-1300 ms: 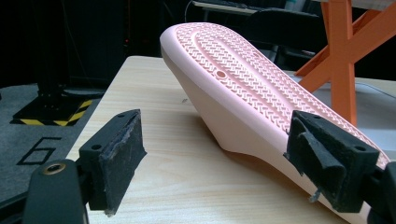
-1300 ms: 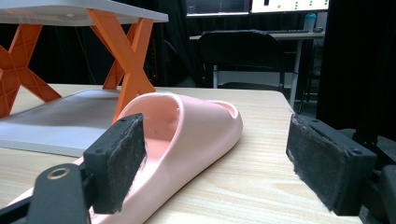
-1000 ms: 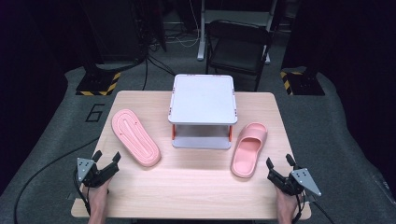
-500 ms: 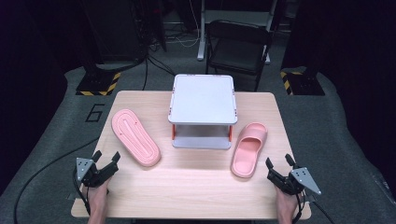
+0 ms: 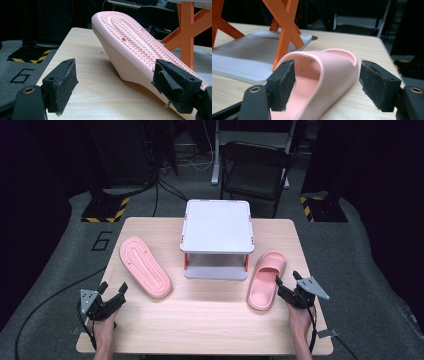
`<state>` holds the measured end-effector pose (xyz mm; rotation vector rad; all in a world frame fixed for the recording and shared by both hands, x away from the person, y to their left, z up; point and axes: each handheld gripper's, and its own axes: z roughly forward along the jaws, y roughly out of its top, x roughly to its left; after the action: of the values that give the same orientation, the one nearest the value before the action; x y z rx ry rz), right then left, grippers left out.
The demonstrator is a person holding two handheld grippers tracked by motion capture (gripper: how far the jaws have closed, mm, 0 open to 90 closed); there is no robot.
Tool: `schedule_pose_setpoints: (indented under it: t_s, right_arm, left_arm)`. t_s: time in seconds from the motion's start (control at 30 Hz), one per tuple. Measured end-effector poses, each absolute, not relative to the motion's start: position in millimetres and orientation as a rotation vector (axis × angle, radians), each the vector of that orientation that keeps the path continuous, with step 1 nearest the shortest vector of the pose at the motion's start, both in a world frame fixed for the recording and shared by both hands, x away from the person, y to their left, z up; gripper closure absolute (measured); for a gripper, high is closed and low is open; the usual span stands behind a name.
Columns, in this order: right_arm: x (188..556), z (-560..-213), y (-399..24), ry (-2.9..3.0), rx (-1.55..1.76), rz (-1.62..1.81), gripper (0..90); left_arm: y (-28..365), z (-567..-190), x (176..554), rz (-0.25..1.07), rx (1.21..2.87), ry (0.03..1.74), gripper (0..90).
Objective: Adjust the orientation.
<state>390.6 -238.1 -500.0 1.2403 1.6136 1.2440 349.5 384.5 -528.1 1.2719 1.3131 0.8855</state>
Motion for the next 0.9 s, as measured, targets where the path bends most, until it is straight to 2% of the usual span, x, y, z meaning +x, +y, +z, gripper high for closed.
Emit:
schedule_pose_setpoints:
  t_s: [0.2,0.23,0.27,0.3,0.37,0.43,0.47,0.5,0.53,0.8,0.87,0.9]
  right_arm:
    - [415,-509,-233,1.706,1.307,1.196,34.2]
    - [417,-512,-232,1.715,1.318,1.184,37.2]
    - [420,-517,-232,1.723,1.346,1.146,45.3]
    - [420,-517,-232,1.723,1.346,1.146,45.3]
    - [419,-522,-233,1.724,1.355,1.147,57.3]
    - [418,-521,-233,1.724,1.352,1.137,60.2]
    - [417,-521,-233,1.724,1.347,1.14,64.1]
    - [413,-519,-235,1.711,1.346,1.131,72.5]
    - [412,-518,-236,1.704,1.34,1.125,74.8]
    - [400,-516,-252,1.688,1.345,1.146,83.5]
    - [398,-518,-258,1.685,1.363,1.172,82.3]
    - [397,-519,-259,1.692,1.369,1.197,78.9]
  left_arm:
    - [387,-529,349,0.878,1.234,1.324,18.9]
    - [387,-529,349,0.88,1.235,1.323,18.9]
    - [387,-529,348,0.881,1.243,1.325,18.9]
    - [387,-529,348,0.881,1.243,1.325,18.9]
    - [387,-528,348,0.882,1.254,1.322,19.0]
    - [387,-528,348,0.881,1.255,1.322,19.0]
    - [387,-528,348,0.881,1.255,1.323,19.0]
    - [387,-528,347,0.882,1.255,1.323,19.0]
    - [387,-528,347,0.882,1.255,1.323,19.0]
    - [386,-528,347,0.883,1.257,1.325,19.2]
    - [386,-528,347,0.882,1.256,1.326,19.2]
    - [386,-528,347,0.882,1.255,1.326,19.2]
